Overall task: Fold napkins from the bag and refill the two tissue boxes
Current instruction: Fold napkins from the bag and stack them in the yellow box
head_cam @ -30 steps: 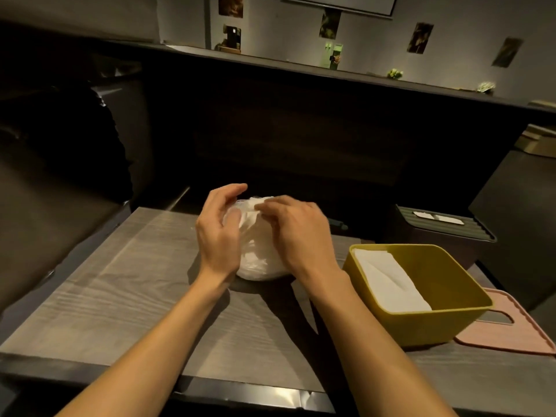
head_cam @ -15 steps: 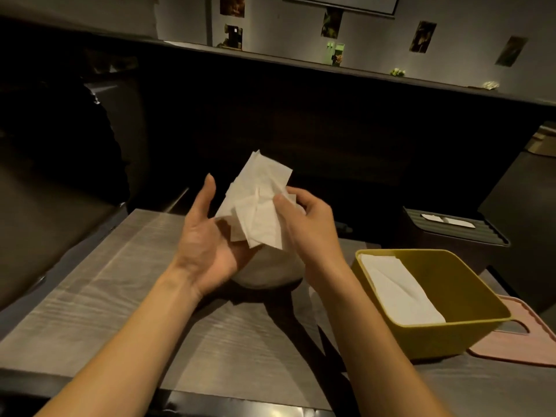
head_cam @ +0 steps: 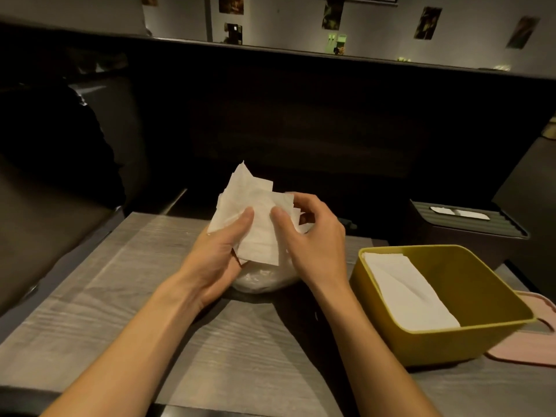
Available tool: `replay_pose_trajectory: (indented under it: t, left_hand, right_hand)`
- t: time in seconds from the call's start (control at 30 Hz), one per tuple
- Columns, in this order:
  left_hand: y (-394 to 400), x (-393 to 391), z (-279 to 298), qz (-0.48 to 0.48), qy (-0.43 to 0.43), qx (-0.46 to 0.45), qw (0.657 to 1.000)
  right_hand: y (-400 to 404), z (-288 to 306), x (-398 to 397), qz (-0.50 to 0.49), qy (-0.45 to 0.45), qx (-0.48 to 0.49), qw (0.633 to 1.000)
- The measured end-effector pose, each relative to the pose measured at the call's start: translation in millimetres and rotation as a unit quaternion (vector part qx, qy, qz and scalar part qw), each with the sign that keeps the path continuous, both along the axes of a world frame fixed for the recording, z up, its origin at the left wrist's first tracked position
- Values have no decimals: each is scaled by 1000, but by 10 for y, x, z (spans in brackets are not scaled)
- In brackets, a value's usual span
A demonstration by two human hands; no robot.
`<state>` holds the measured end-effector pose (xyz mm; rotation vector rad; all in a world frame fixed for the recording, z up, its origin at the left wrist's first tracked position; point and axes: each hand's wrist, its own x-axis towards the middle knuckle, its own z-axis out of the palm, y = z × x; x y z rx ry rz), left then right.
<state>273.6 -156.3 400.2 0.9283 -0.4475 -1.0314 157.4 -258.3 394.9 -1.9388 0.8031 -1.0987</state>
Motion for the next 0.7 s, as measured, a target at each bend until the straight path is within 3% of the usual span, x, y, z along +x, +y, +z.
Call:
replay_pose_trajectory:
  t: [0.3, 0.6, 0.7]
  left_hand:
    - [81, 66, -95, -129, -197, 69, 969]
    - [49, 48, -91, -58, -191, 91, 976]
    - [52, 57, -80, -45, -171, 62, 982]
  right_hand:
    - [13, 138, -1, 69, -82, 124, 986]
    - [66, 235, -58, 20, -226, 41, 973]
    - [96, 300, -113, 6, -313, 30, 949]
